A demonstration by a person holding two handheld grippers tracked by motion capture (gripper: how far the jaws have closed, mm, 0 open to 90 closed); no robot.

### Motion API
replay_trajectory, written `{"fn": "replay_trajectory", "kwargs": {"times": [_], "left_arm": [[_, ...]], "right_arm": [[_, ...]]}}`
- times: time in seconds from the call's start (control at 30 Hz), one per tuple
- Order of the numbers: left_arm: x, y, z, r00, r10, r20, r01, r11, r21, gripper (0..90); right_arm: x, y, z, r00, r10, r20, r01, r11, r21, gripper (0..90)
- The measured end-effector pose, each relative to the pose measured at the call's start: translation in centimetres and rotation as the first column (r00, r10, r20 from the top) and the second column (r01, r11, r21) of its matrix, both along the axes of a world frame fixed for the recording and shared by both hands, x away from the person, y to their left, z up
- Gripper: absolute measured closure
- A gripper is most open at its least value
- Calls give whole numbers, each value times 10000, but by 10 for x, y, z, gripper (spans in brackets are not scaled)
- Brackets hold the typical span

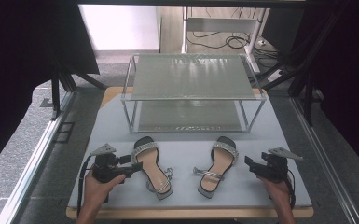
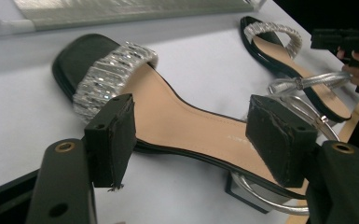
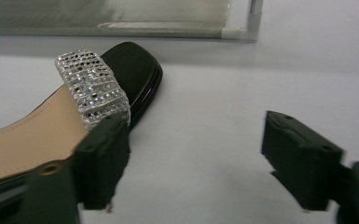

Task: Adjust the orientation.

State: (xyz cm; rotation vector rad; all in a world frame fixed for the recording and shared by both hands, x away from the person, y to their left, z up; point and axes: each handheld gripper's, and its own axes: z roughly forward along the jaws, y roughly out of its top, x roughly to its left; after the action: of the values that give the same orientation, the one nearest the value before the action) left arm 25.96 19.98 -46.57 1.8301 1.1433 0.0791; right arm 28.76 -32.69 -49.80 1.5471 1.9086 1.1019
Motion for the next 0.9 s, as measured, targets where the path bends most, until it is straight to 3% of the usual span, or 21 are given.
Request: {"fn": "replay_trajectory", "kwargs": {"times": [0.3, 0.57, 0.73, 0.9], "left_arm": [[-4, -1, -1, 10000, 19, -10, -20, 9999, -131, 331], [-5, 2, 2, 9999, 95, 81, -94, 9999, -122, 328], [-8, 6, 11, 9996, 88, 256, -84, 9998, -184, 325], [-11, 7, 14, 9993, 109, 352, -102, 9998, -175, 330]], "right_arm": [[-8, 1, 12, 9985, 427, 350, -422, 9990, -142, 367], [-13, -5, 21, 9936, 1065, 366, -1066, 9943, 15, 528], [-19, -4, 35, 9827, 1715, 705, -1725, 9850, 85, 689], [-26, 1, 43, 9706, 2293, 733, -2329, 9715, 440, 758]]}}
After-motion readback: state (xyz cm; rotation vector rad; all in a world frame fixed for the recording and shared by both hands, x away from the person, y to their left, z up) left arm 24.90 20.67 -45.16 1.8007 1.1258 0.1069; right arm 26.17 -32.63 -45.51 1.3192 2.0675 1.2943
